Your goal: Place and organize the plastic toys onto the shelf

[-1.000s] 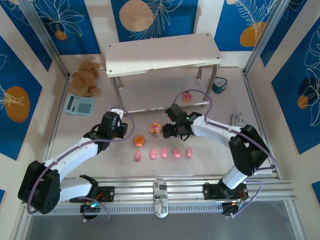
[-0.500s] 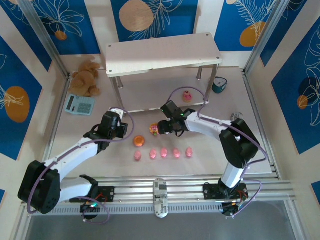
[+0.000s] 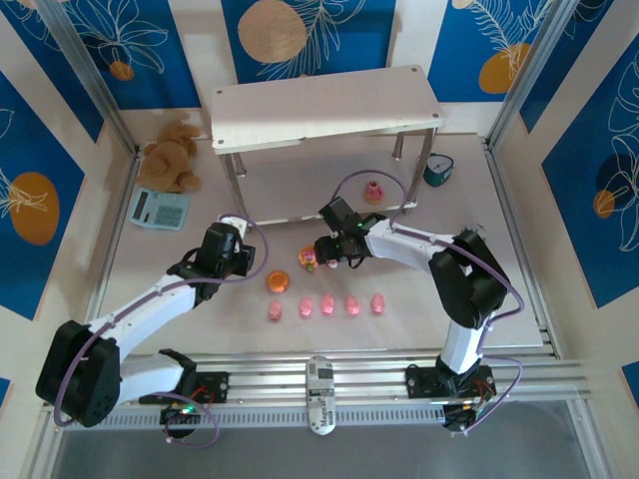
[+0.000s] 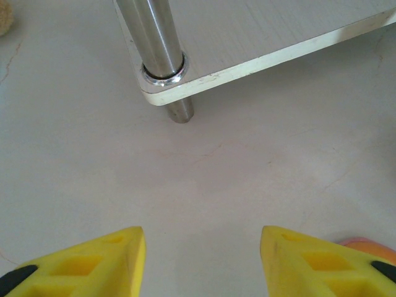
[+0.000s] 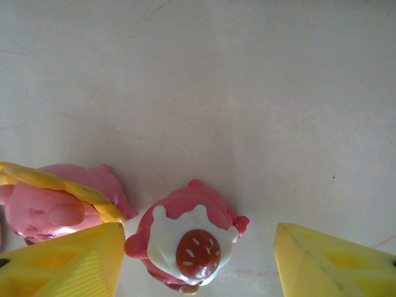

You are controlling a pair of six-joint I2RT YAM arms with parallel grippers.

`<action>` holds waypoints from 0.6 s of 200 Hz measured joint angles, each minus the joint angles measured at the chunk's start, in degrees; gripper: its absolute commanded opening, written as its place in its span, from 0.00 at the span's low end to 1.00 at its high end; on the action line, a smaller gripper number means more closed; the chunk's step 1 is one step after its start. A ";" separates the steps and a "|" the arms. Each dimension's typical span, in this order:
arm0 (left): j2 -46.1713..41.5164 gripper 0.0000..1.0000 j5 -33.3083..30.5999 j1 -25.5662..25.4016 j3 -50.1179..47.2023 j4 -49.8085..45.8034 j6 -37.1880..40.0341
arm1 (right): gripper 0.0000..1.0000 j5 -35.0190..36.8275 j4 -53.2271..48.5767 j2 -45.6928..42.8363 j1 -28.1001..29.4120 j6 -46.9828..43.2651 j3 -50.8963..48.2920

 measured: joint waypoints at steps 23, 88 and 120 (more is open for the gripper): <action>0.00 0.52 0.00 0.00 0.00 0.00 0.00 | 0.64 -0.07 0.26 0.39 -0.04 -0.26 0.48; 0.00 0.52 0.00 0.00 0.00 0.00 0.09 | 0.60 -0.83 0.52 1.68 -0.04 -0.61 1.18; 0.00 0.52 0.00 0.00 0.00 -0.02 0.48 | 0.56 -0.83 0.66 1.81 -0.26 -0.70 1.20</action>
